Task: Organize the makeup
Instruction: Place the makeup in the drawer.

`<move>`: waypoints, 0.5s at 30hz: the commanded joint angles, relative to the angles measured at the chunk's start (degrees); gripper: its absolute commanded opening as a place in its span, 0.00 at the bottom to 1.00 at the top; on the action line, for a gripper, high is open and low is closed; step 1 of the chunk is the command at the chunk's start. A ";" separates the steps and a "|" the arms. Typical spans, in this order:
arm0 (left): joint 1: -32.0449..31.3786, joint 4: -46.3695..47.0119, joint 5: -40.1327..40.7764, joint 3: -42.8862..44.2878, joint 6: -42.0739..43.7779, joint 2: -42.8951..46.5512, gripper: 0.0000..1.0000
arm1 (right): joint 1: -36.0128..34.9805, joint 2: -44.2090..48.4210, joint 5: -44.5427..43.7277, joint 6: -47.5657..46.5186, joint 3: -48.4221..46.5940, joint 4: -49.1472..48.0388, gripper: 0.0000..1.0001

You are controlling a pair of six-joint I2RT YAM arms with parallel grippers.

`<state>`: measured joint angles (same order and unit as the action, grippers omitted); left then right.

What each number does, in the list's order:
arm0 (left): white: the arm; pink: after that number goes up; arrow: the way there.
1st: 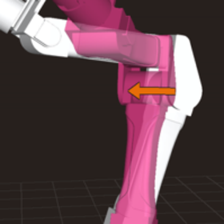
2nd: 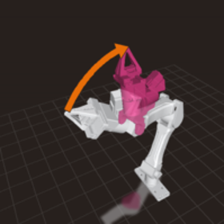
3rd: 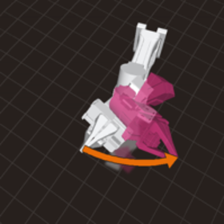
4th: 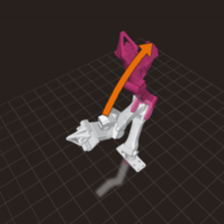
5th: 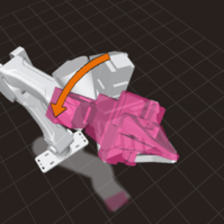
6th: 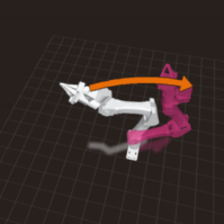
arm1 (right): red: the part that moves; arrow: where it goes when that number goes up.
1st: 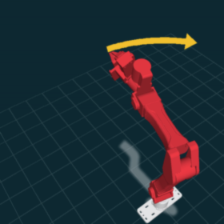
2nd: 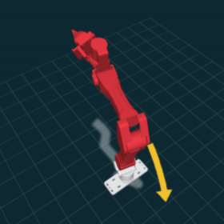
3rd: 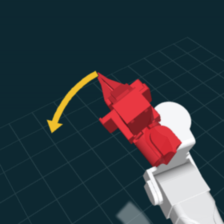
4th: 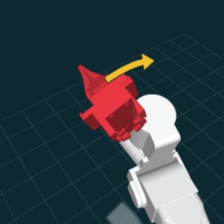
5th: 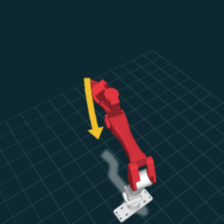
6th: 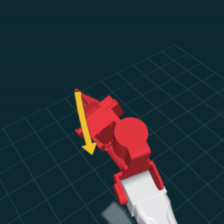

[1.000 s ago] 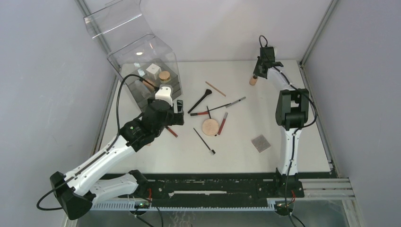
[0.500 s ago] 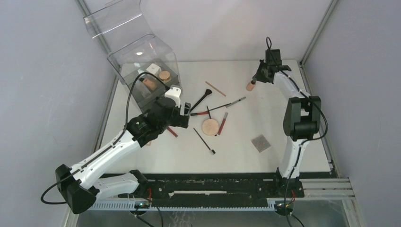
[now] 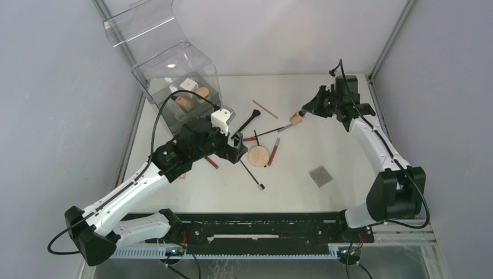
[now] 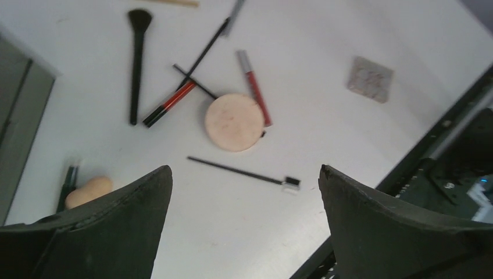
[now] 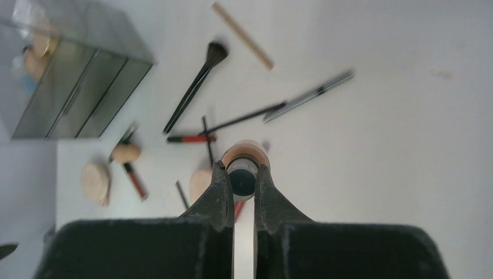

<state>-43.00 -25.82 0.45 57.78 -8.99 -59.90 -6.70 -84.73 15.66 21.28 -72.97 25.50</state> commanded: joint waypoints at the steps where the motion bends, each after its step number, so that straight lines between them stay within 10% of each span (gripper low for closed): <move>1: -0.01 10.70 -12.01 -0.61 -2.09 1.78 0.98 | -2.76 6.90 10.82 3.99 2.82 -1.67 0.00; 15: -2.02 13.55 -21.01 2.17 -4.05 -6.21 0.97 | -13.88 14.24 28.56 15.51 6.56 -6.93 0.00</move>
<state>-44.77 -13.02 -16.23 57.56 -12.38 -64.53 -18.98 -72.77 37.91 32.67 -66.43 23.09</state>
